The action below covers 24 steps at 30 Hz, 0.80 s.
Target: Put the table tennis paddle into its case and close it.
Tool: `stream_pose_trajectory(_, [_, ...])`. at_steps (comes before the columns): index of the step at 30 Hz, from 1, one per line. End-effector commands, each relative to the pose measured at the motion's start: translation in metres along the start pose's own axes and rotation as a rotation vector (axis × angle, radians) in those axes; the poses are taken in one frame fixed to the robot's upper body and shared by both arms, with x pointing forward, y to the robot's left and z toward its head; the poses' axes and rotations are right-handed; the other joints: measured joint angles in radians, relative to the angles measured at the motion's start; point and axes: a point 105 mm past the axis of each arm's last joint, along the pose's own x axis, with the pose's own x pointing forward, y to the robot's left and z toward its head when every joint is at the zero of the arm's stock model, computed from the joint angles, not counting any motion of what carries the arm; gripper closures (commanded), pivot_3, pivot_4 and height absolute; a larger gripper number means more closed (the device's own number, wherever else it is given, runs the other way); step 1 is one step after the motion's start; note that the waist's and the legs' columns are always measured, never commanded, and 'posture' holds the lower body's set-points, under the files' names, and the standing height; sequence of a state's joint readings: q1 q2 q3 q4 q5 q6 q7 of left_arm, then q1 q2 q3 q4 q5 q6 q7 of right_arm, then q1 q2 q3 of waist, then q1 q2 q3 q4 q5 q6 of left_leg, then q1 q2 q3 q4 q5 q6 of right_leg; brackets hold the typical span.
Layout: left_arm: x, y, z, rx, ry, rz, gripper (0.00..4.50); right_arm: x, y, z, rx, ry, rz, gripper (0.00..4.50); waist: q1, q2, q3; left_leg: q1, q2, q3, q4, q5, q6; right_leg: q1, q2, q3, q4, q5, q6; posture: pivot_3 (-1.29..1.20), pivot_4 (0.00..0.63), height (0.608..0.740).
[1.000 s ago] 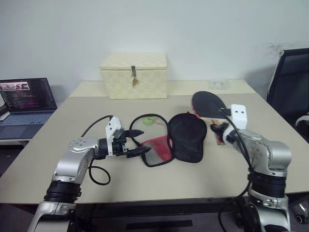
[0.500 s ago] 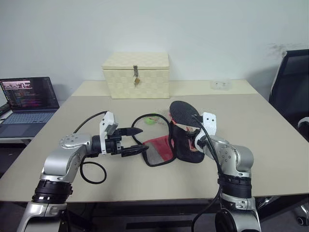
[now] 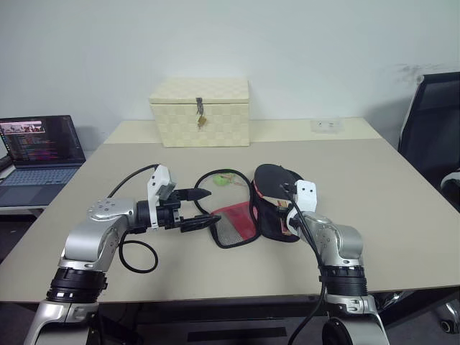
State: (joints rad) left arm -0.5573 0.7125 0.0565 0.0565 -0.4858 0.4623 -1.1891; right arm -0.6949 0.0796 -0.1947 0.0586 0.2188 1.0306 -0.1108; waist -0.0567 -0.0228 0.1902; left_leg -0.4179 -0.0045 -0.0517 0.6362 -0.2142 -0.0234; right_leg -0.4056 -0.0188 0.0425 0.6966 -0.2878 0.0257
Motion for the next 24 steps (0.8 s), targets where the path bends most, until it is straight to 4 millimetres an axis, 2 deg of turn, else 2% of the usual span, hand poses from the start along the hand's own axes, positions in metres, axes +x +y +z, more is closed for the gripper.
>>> stream_pose_trajectory(1, [-0.005,0.001,0.013,0.066,-0.013,0.015,0.0,-0.002,-0.005,0.009,-0.011,-0.053,-0.031,3.41,0.0,0.0,0.0,0.0,0.0,0.0,0.0,0.0,0.0,0.0,0.0,0.0,0.0,0.0,0.0,0.0,0.15,0.74])
stream_pose_trajectory(14, [-0.004,0.002,0.012,0.07,-0.013,0.022,0.0,-0.001,-0.016,0.009,-0.03,-0.092,-0.103,3.41,0.003,0.0,0.0,0.0,0.0,0.0,0.0,0.0,0.0,0.0,0.0,0.0,0.0,0.0,0.0,0.0,0.15,0.74])
stream_pose_trajectory(18, [-0.004,0.003,0.012,0.071,-0.011,0.025,0.0,-0.002,-0.015,0.01,-0.046,-0.1,-0.101,2.08,0.003,0.0,0.0,0.0,0.0,0.0,0.0,0.0,0.0,0.0,0.0,0.0,0.0,0.0,0.0,0.0,0.15,0.74])
stream_pose_trajectory(24, [-0.004,0.006,0.008,0.067,0.003,0.053,0.0,-0.01,0.001,0.016,-0.084,-0.133,-0.02,0.03,0.002,0.0,0.0,0.0,0.0,0.0,0.0,0.0,0.0,0.0,0.0,0.0,0.0,0.0,0.0,0.0,0.15,0.74])
